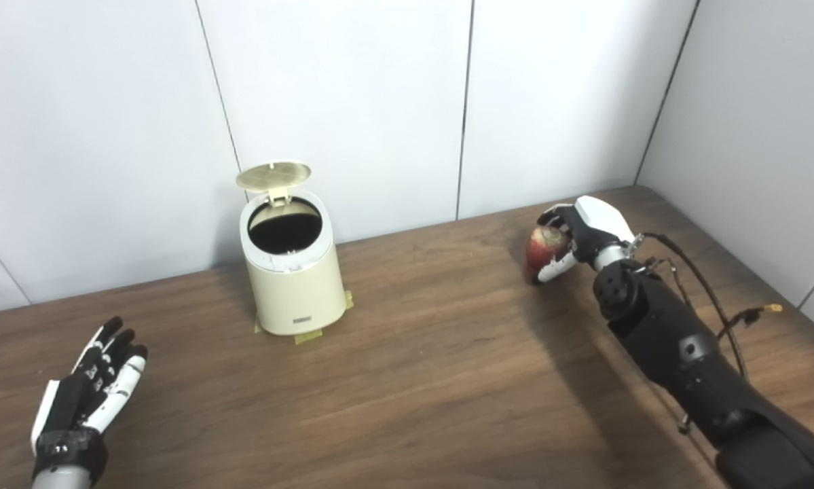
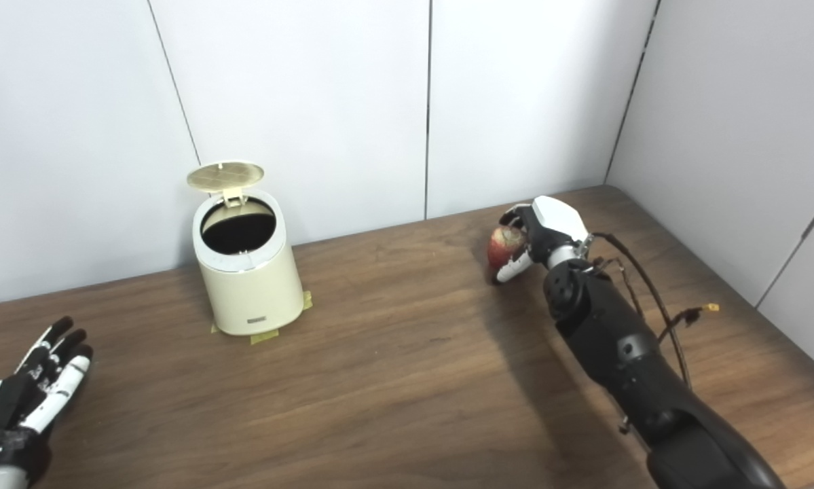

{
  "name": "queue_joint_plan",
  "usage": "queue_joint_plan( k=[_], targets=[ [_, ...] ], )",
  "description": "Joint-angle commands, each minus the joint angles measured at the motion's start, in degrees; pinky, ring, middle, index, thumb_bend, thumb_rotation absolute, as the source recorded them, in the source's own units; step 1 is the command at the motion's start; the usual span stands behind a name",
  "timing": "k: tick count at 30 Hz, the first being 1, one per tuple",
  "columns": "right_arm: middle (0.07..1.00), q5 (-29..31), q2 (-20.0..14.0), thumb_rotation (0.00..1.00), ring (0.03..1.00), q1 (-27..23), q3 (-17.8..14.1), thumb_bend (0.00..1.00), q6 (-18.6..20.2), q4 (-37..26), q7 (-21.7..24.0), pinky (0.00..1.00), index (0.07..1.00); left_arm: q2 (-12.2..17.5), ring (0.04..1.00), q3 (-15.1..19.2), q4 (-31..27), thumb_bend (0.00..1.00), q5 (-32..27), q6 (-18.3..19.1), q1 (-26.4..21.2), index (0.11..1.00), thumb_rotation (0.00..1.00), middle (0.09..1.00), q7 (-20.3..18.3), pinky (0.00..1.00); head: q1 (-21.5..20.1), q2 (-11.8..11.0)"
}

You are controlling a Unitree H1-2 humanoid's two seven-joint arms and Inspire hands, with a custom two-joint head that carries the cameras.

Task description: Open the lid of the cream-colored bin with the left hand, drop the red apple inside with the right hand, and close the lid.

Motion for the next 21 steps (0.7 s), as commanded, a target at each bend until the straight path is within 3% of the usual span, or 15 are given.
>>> queue_joint_plan(
  k=[1, 2, 3, 5, 14, 21],
  targets=[
    [0.634, 0.33, -0.81, 0.01, 0.592, -2.33, -1.64, 0.83, -2.56, 0.10, -3.57, 0.53, 0.621, 0.77, 0.957, 0.21, -1.05, 0.33, 0.09, -1.43, -2.16, 0.961, 0.32, 0.930, 0.46, 1.00, -0.05, -0.41],
    [0.565, 0.48, -0.51, 0.00, 0.556, -2.37, -2.01, 0.68, -3.13, 0.46, -4.53, 0.51, 0.556, 0.91, 0.958, 0.07, -0.92, 0.34, 0.41, -1.71, -2.15, 0.963, 0.35, 0.931, 0.47, 1.00, -0.06, -0.36],
    [0.532, 0.76, -0.26, 0.00, 0.494, -2.41, -2.36, 0.60, -3.78, 0.84, -5.26, 0.48, 0.529, 0.98, 0.956, -0.04, -0.83, 0.35, 0.72, -1.90, -2.17, 0.962, 0.37, 0.929, 0.58, 1.00, 0.00, -0.41],
    [0.503, 1.21, -0.09, 0.00, 0.442, -2.51, -2.62, 0.54, -4.83, 1.50, -5.62, 0.45, 0.508, 0.96, 0.943, -0.15, -0.67, 0.36, 1.09, -2.10, -2.25, 0.958, 0.38, 0.924, 0.80, 0.99, 0.07, -0.60],
    [0.480, 1.21, -0.38, 0.00, 0.429, -1.66, -2.53, 0.52, -8.49, 3.06, -7.69, 0.44, 0.512, 0.67, 0.940, -0.27, -0.24, 0.38, 1.55, -2.04, -2.53, 0.956, 0.39, 0.918, 1.17, 1.00, 0.43, -0.80],
    [0.485, 1.45, -0.18, 0.00, 0.431, 0.29, -4.41, 0.52, -8.96, -4.96, -8.57, 0.45, 0.508, 0.02, 0.947, 0.22, -1.23, 0.37, -0.11, -1.44, -2.21, 0.967, 0.37, 0.933, 0.40, 0.99, 1.35, -1.05]
  ],
)
